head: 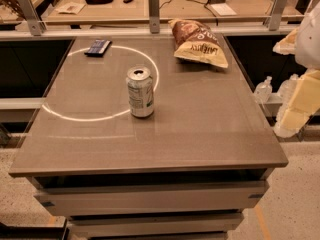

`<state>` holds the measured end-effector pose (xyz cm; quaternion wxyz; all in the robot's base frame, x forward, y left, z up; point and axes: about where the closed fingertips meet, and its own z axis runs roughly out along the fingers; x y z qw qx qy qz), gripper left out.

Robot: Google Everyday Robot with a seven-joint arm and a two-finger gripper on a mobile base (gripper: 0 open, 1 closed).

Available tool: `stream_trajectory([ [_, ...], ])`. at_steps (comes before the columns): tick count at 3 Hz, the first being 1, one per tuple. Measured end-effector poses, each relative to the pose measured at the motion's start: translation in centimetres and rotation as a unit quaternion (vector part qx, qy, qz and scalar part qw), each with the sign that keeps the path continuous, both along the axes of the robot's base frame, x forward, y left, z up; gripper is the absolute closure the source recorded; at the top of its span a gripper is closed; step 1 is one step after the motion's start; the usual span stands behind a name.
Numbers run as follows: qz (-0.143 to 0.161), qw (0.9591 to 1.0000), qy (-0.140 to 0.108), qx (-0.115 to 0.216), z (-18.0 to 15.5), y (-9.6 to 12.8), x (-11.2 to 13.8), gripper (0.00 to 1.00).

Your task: Move brown chip bag near rxbar chocolate

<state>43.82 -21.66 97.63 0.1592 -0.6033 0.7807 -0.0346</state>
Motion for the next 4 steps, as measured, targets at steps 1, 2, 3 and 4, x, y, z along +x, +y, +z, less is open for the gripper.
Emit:
stream_trajectory([
  [1, 0.0, 1.0, 0.0, 0.0, 0.0, 0.0, 0.0, 0.0],
  [2, -0.019, 0.9997, -0.016, -0.003, 1.1, -0.2, 1.2, 0.0],
  [3, -0.056, 0.9974, -0.037, 0.027, 2.5, -1.1, 4.2, 0.0],
  [4, -0.092, 0.9904, -0.046, 0.093, 3.5, -3.1, 7.5, 0.0],
])
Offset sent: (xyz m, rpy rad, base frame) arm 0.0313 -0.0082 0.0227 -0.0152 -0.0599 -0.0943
